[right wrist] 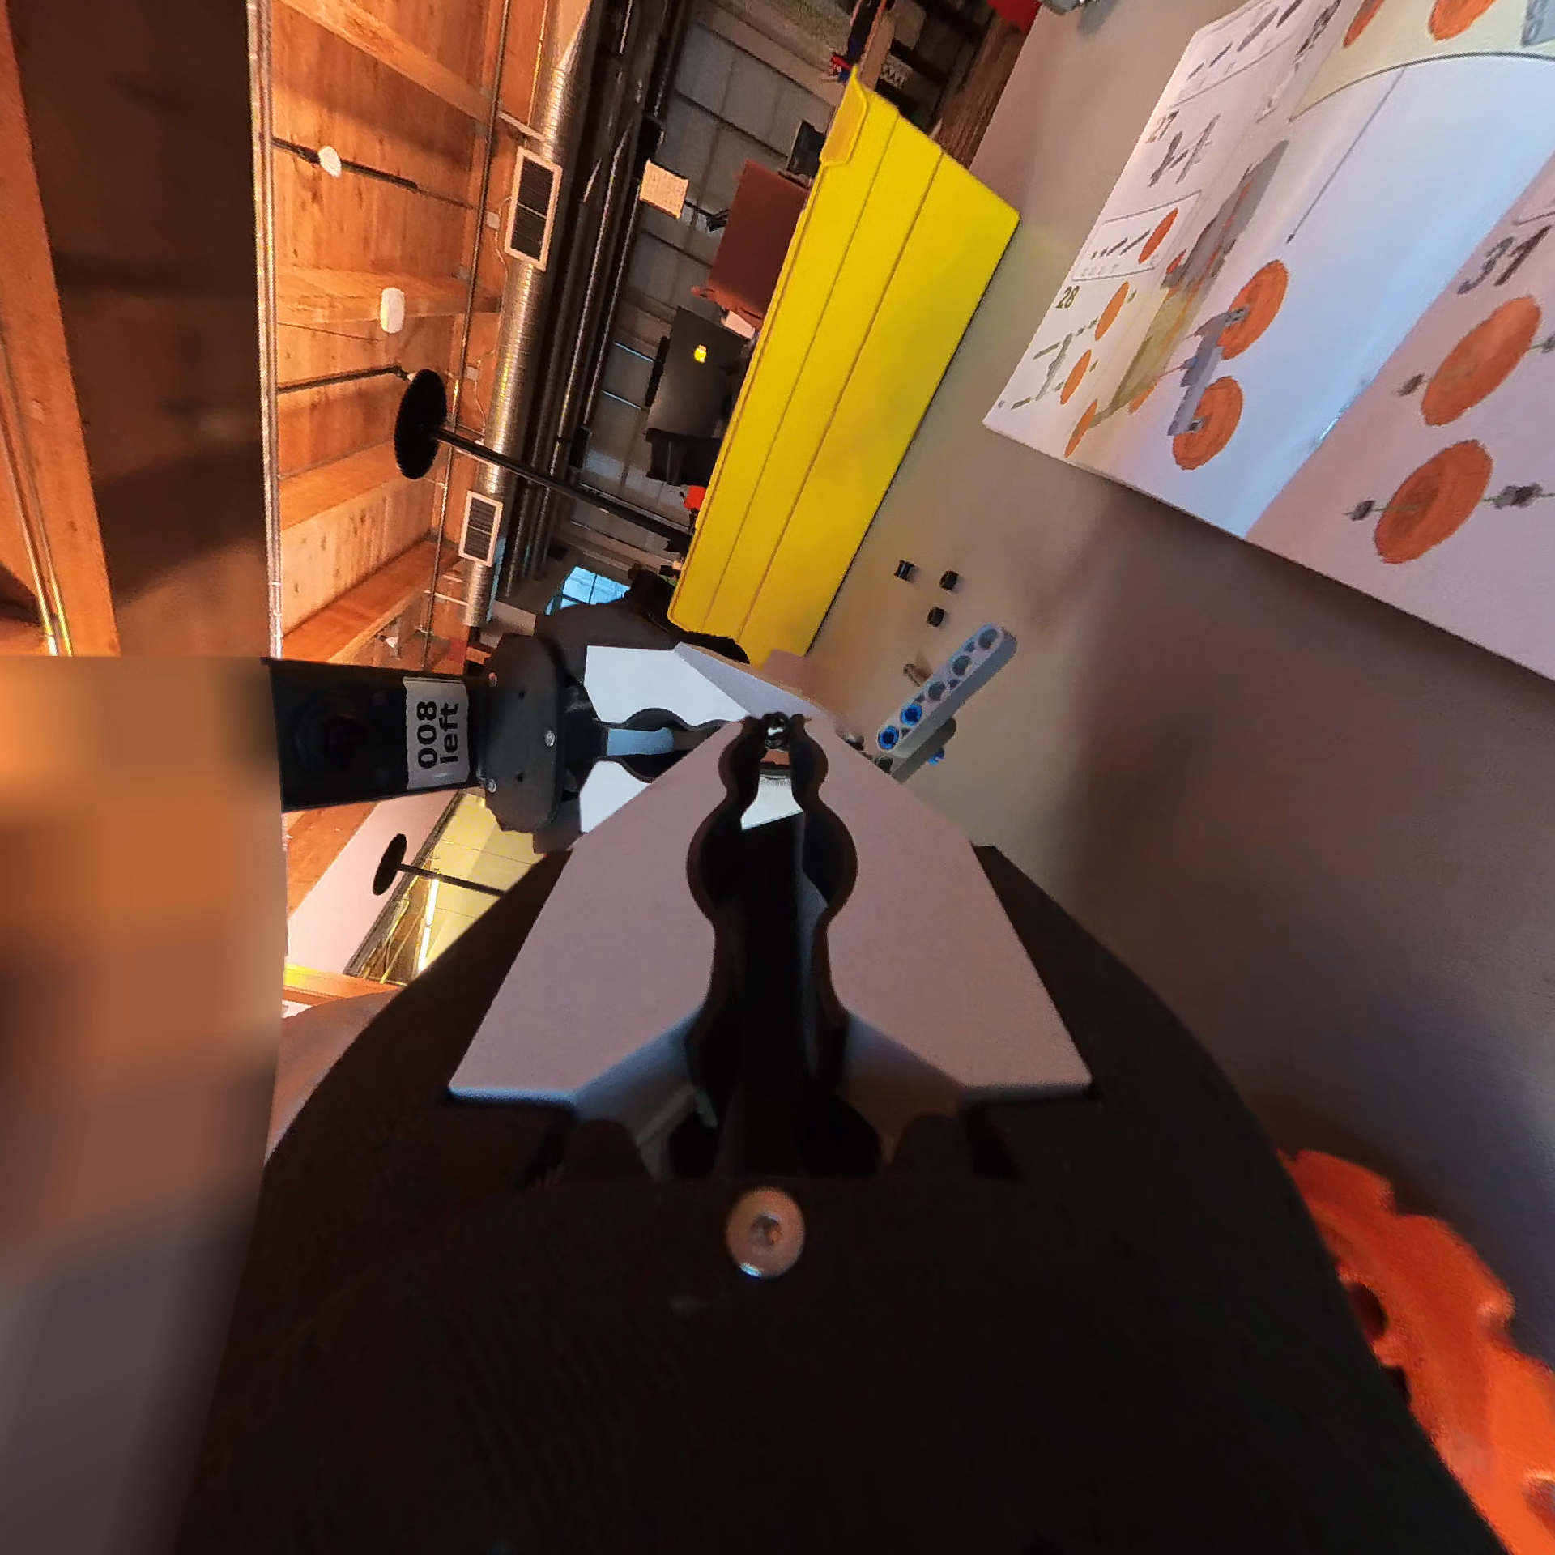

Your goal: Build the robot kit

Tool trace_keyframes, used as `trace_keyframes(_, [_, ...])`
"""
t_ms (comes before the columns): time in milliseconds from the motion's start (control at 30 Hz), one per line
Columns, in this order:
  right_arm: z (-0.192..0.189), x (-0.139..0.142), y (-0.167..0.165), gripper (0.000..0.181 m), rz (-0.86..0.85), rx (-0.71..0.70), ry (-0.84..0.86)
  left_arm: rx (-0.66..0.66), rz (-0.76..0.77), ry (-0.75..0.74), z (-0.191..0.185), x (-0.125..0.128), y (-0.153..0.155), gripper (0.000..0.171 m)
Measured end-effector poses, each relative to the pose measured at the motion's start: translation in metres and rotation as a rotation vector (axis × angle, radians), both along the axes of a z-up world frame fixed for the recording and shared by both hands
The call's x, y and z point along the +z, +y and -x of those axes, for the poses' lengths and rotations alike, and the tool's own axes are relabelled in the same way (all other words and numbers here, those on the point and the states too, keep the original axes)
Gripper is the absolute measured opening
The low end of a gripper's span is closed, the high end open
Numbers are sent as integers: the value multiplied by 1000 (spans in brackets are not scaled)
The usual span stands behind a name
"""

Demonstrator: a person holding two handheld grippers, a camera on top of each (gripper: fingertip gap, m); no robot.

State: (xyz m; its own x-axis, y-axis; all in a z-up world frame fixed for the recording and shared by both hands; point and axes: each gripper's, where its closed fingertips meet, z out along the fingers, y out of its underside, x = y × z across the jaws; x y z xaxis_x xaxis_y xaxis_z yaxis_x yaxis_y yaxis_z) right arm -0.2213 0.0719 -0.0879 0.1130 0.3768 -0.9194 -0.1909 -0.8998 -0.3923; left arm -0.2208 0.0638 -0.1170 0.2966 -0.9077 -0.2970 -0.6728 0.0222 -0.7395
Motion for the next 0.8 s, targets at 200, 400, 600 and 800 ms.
trace_keyframes(200, [1, -5, -1, 4, -68, 27, -81, -5, 25, 5, 1, -4, -1, 3])
trace_keyframes(400, [0, -10, -3, 4, -213, 51, -239, -10, 36, 20, 1, -8, -2, 3])
trace_keyframes(600, [0, -18, -3, 4, -407, 52, -496, -4, 9, 81, 2, -15, -2, 3])
trace_keyframes(800, [1, -17, -4, 5, -580, 48, -648, -3, 0, 79, 2, -15, -2, 3])
